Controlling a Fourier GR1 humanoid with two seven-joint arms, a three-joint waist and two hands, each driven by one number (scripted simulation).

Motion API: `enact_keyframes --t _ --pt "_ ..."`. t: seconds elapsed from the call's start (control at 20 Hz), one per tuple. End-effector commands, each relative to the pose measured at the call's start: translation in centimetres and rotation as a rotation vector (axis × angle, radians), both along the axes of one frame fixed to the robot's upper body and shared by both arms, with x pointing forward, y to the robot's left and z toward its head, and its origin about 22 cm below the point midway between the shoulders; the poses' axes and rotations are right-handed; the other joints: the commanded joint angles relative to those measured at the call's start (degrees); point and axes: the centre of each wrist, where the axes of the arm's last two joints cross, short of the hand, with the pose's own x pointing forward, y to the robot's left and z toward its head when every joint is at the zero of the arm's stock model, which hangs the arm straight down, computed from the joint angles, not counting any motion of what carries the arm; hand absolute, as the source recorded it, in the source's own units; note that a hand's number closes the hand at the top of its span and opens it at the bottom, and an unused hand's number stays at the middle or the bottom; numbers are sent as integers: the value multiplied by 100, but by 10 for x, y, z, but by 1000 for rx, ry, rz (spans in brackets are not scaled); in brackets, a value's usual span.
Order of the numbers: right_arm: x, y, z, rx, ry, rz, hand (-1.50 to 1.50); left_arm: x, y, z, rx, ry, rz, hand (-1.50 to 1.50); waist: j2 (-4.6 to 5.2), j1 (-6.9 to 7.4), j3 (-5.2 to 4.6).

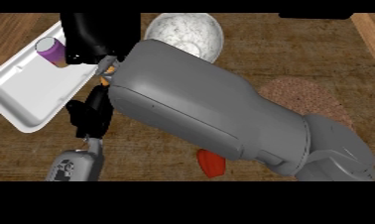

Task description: Pick the croissant from the placemat and place it in the bowl

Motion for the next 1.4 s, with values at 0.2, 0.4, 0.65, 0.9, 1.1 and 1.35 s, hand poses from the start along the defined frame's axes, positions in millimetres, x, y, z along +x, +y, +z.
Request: enact_keyframes --t 0.2,0.4,0.65,0.9,1.1,1.35 --pt "59 -23 -15 -171 -6 -132 150 1 6 6 -1 11 -11 0 19 28 3" --pt "82 -56 -72 -176 14 -160 150 -2 -3 9 2 -18 -14 0 34 52 7" --pt "103 -89 -100 -221 32 -187 150 -1 7 1 20 -10 1 0 39 2 8" --pt "112 -109 -130 -245 149 -186 150 -2 6 -3 -7 -12 -20 0 75 97 7" --pt "123 -138 -127 -88 280 -154 -150 -4 4 0 -15 -14 -13 0 81 104 11" --pt "122 -153 -150 -29 294 22 -150 10 -2 8 -6 -7 -16 0 91 56 14"
